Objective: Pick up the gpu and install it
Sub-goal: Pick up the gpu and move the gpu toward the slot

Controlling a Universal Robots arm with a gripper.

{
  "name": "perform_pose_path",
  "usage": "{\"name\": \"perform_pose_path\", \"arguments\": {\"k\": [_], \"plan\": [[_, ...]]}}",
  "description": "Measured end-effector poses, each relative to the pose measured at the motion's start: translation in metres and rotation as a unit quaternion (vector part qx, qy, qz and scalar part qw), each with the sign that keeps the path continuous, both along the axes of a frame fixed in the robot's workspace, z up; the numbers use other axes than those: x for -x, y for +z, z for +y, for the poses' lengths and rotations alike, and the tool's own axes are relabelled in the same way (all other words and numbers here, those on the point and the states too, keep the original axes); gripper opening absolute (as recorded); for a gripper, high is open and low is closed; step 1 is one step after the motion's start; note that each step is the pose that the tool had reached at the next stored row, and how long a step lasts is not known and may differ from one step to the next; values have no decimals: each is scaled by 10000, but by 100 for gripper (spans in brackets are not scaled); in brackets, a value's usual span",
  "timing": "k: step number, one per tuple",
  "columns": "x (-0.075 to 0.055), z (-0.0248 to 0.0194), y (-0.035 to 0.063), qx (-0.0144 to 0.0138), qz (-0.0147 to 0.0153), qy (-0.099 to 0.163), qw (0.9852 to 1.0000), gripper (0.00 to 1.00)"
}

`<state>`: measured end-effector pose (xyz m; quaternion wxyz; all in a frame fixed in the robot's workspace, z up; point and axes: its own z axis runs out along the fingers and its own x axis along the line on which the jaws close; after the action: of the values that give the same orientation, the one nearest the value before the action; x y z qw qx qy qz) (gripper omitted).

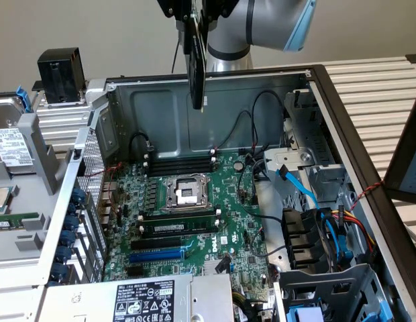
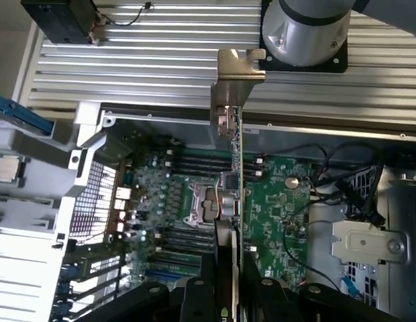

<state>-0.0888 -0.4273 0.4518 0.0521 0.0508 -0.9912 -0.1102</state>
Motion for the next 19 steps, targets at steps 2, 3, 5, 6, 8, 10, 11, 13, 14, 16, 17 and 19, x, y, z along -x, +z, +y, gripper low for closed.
{"name": "perform_pose_path", "arguments": {"k": [2,3,5,6,8,10,11,13,14,16,17,19], "plan": [[0,0,-2,0,0,174,9998,27],[0,0,-3,0,0,269,9996,27],[0,0,-5,0,0,449,9990,27],[0,0,-6,0,0,539,9985,27],[0,0,-8,0,0,721,9974,27],[0,0,-10,0,0,909,9959,27],[0,0,-11,0,0,998,9950,27],[0,0,-14,0,0,1180,9930,27],[0,0,-15,0,0,1269,9919,27],[0,0,-15,0,0,1447,9895,27],[0,0,-16,0,0,1539,9881,27],[0,0,-17,0,0,1716,9852,27]]}}
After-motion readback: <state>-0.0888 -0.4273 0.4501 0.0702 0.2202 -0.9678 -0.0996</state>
